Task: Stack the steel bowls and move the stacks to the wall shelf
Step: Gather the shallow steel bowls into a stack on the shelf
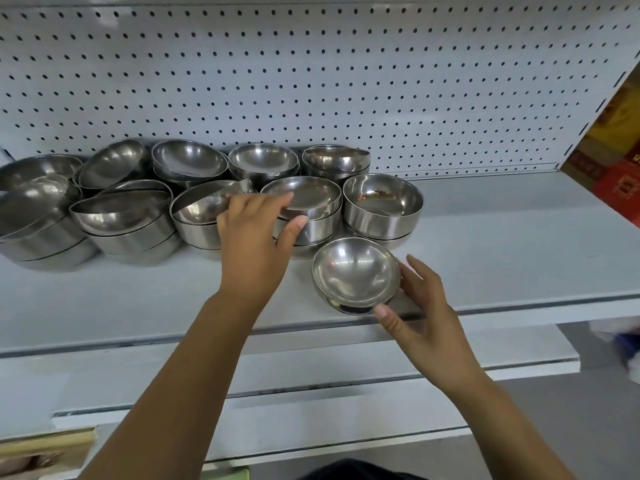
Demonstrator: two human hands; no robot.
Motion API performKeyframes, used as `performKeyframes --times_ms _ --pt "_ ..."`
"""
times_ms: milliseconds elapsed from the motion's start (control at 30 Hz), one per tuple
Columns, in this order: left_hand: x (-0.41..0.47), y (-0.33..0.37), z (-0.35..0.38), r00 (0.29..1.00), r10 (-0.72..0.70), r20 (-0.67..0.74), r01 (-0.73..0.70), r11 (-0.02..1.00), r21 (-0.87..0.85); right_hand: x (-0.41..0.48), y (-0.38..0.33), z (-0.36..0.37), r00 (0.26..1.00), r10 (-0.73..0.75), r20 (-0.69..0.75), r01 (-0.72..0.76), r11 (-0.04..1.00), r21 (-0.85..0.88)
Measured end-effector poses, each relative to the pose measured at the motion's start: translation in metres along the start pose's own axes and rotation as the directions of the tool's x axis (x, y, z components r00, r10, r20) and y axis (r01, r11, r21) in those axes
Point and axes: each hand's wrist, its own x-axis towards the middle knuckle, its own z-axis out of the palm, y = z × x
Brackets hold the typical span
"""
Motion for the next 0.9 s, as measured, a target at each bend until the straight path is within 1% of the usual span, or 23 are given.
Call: performKeyframes --times_ms 67,167,267,367,533,633,900 --pt "0.007 0.0 -0.002 0.999 0.017 0.03 -0.018 0.999 0.034 0.003 -0.003 0.001 0.998 0.048 0.039 -0.046 0.998 -0.038" --pt "0.016 0.001 -0.006 0.998 0.005 0.067 -0.008 0.999 0.039 0.012 -0.011 0.005 0.998 0.049 0.051 -0.043 0.993 -0.109" --pt "0.022 0.002 -0.006 0.991 -0.033 0.126 0.036 0.999 -0.019 0.018 -0.006 0.012 1.0 0.008 -0.012 -0.01 0.994 -0.111" --pt "0.026 0.005 -0.006 0.988 -0.018 0.152 0.034 0.994 -0.104 0.017 0.0 0.014 0.999 -0.01 -0.032 0.006 0.993 -0.121" --pt "0.03 0.004 -0.007 0.992 0.087 0.096 -0.061 0.968 -0.243 0.017 -0.001 0.016 0.998 -0.009 -0.057 0.001 0.992 -0.13" --pt "0.024 0.012 -0.012 0.993 0.105 0.044 -0.083 0.928 -0.362 0.017 -0.001 0.017 0.998 -0.009 -0.056 0.001 0.99 -0.143" --pt "-0.018 0.026 -0.028 0.978 0.204 0.034 -0.165 0.867 -0.469 0.017 0.004 0.014 1.0 0.0 -0.021 -0.002 0.995 -0.101"
